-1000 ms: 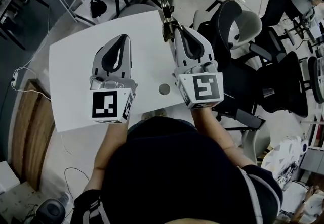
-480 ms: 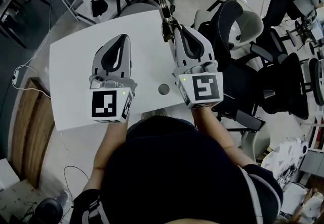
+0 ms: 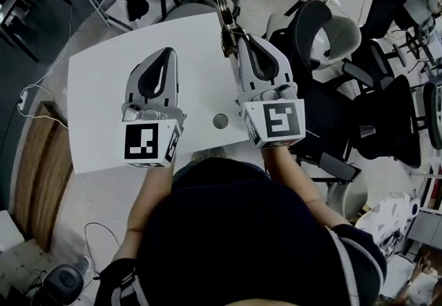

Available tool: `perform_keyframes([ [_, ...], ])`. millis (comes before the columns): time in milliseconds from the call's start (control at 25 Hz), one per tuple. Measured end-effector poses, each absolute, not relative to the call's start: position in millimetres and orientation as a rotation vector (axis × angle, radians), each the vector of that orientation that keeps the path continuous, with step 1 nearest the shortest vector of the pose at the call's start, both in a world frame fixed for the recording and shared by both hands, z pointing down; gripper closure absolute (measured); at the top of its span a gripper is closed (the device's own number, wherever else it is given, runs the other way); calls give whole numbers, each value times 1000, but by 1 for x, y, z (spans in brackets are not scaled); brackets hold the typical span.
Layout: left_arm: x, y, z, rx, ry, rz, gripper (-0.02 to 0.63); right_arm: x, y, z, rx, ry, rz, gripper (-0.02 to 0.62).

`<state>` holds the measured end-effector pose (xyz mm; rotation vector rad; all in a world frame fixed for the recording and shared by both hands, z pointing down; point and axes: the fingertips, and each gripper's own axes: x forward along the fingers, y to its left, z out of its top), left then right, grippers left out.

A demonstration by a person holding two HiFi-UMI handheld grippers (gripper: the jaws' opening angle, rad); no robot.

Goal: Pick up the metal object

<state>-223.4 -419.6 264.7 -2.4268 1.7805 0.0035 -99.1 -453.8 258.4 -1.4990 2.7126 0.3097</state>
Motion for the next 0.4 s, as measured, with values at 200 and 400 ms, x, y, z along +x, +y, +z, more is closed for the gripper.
perform_keyframes([
  [200, -216, -413, 269, -2405, 1807, 2, 583, -91, -451, 262, -1466, 2724, 303, 561],
  [400, -207, -405, 276, -2389, 1834, -1, 583, -84, -447, 268, -1436, 2738, 275, 561],
])
